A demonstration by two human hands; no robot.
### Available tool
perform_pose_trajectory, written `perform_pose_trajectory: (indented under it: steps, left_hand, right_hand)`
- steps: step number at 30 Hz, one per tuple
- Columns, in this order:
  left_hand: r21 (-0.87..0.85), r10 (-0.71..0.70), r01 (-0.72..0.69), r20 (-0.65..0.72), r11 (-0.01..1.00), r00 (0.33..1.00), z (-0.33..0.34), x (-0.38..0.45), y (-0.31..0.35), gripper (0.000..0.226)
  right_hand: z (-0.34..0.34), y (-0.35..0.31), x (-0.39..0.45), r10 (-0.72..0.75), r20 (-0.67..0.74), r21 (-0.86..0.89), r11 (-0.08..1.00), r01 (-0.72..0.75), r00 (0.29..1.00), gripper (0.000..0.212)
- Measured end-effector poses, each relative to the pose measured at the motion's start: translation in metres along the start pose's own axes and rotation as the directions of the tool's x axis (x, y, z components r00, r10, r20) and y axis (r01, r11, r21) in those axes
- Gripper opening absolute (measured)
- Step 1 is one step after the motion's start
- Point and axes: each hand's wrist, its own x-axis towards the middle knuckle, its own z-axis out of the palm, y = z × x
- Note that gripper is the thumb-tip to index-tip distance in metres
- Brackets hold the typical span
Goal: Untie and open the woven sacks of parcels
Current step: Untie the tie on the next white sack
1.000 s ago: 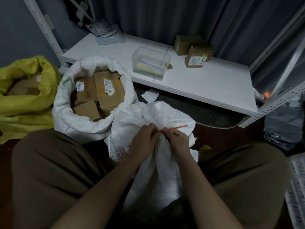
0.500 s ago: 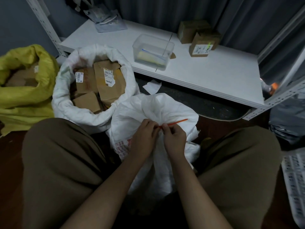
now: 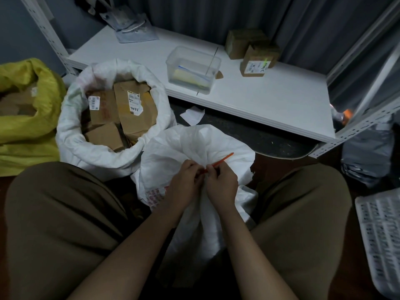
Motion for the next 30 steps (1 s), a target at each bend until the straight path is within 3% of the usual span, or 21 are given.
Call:
perform_pose_trajectory:
  steps: [8,15,23,30]
  left_hand:
    - [0.042,-0.025,0.021,0.090,0.999,0.996,0.003,0.010,0.002,0.025]
    - [0.222,0.017,-0.052,0.158,0.974,0.987,0.000,0.011,0.003,0.029]
    - [-0.006,-0.023,0.024,0.115,1.000,0.993,0.003,0.009,-0.006,0.016]
    - [-0.109,-0.044,0.052,0.074,0.993,0.996,0.008,0.010,-0.013,0.004]
  right_hand:
    - [-0.002,0.010,0.003,-0.062,0.003,-0.067,0.996,0.062,0.998,0.019]
    - [0.001,0.021,0.000,-0.032,-0.024,0.062,0.998,0.033,0.999,0.016]
    - [0.005,0.032,0.005,0.047,-0.017,0.138,0.990,-0.044,0.999,0.012]
    - [0.004,0.037,0.006,0.021,-0.024,0.165,0.986,-0.017,0.999,0.016]
